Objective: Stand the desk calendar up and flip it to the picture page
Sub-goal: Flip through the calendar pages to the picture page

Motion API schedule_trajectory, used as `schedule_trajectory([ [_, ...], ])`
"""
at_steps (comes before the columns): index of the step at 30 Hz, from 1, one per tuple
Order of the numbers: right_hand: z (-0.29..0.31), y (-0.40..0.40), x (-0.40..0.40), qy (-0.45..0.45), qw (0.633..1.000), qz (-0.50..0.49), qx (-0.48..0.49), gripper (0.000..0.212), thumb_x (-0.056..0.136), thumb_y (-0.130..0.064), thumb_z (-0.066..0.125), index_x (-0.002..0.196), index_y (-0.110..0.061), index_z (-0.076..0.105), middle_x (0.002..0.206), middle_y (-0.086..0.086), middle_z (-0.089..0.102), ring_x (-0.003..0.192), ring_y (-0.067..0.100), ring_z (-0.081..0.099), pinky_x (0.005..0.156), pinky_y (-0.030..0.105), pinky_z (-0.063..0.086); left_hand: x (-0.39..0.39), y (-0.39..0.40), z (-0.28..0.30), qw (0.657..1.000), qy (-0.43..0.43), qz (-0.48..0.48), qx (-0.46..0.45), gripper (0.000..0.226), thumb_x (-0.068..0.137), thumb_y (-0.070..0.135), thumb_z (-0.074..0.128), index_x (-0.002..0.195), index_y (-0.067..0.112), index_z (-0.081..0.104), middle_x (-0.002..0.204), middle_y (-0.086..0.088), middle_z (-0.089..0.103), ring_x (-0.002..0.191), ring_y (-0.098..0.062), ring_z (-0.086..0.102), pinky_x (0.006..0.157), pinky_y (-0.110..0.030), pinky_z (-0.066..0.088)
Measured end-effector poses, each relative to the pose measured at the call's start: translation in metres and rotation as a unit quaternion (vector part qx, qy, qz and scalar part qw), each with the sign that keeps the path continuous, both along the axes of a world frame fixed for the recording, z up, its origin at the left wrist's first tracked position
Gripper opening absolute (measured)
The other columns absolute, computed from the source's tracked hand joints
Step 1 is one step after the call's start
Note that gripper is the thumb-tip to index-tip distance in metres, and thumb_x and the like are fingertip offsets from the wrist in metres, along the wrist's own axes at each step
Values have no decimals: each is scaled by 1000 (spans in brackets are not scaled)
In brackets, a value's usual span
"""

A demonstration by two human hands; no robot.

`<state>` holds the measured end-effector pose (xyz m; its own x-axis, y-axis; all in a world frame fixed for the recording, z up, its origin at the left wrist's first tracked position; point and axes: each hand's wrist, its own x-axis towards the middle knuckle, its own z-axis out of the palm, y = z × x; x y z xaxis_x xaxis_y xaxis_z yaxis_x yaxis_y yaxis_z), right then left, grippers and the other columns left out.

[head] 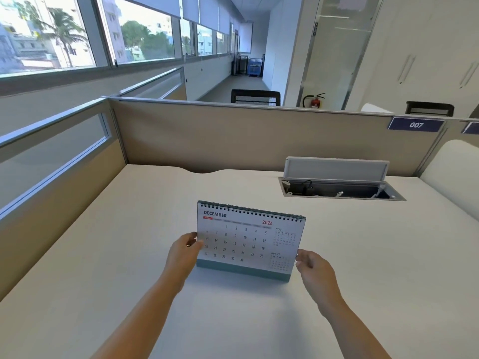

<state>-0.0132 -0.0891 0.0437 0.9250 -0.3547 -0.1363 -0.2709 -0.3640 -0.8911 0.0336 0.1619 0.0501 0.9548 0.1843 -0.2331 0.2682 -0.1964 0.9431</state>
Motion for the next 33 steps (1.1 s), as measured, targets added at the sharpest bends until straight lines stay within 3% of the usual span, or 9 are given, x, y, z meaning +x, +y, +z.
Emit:
schedule_trajectory([
  [2, 0, 0, 0, -3, 1000, 1, -13, 28, 89, -5, 47, 114, -11, 60, 95, -2, 60, 91, 16, 53, 67, 20, 39, -1, 1, 2, 1000, -1, 0, -1, 35, 90, 10, 44, 124, 8, 53, 100, -3, 59, 97, -22, 50, 78, -34, 36],
  [6, 1, 1, -2, -8, 999, 4, -36, 30, 90, -6, 47, 117, -12, 60, 98, 0, 63, 88, 14, 53, 58, 12, 37, -4, -1, 4, 1000, 10, -5, 1, 35, 90, 12, 47, 124, 8, 53, 122, -12, 60, 102, -22, 49, 81, -35, 38],
  [9, 2, -1, -3, -7, 999, 4, -45, 30, 90, -6, 47, 116, -11, 61, 111, 5, 67, 89, 15, 55, 61, 12, 39, -4, -3, 1, 1000, 1, 5, 14, 40, 90, 13, 48, 129, 9, 47, 126, -13, 57, 103, -23, 50, 80, -34, 38],
  [11, 2, -1, -5, -4, 999, 5, -38, 29, 90, -6, 48, 115, -10, 62, 116, 6, 67, 95, 16, 57, 72, 20, 42, -4, -3, -1, 1000, 11, 1, 28, 46, 91, 15, 47, 135, 9, 40, 129, -13, 54, 109, -27, 49, 81, -34, 38],
  [13, 1, 0, -6, 0, 999, 8, -34, 28, 89, -6, 50, 114, -10, 62, 118, 7, 66, 99, 16, 57, 81, 23, 40, -5, -3, -4, 999, 21, -16, 35, 44, 91, 14, 45, 135, 9, 39, 122, -11, 56, 105, -26, 50, 80, -35, 38],
  [17, 1, 1, -6, 2, 999, -1, -36, 36, 88, -3, 48, 122, -10, 56, 124, 7, 62, 97, 14, 54, 83, 25, 40, -6, 0, -7, 999, 19, -9, 39, 38, 90, 12, 46, 128, 9, 46, 101, -3, 57, 96, -23, 50, 78, -35, 37],
  [21, -1, 0, -4, 34, 998, -1, -44, 44, 88, -6, 48, 132, -8, 44, 133, 10, 55, 117, 23, 52, 96, 34, 44, -7, 2, -8, 999, 19, 4, 42, 38, 89, 11, 46, 127, 9, 49, 100, -3, 57, 95, -23, 51, 77, -35, 37],
  [27, -7, 5, -4, 50, 997, 36, -38, 40, 88, -6, 48, 126, -15, 50, 122, 4, 61, 95, 14, 52, 64, 18, 41, -12, 4, -10, 999, 19, 11, 35, 38, 89, 9, 45, 126, 13, 51, 102, -3, 59, 95, -23, 52, 75, -35, 37],
  [33, -9, 5, -5, 49, 996, 42, -57, 39, 88, -7, 47, 126, -15, 51, 119, 5, 63, 92, 16, 53, 65, 21, 41, -19, 2, -12, 999, 22, 7, 31, 39, 89, 9, 44, 127, 14, 51, 116, -8, 62, 95, -24, 52, 69, -36, 37],
])
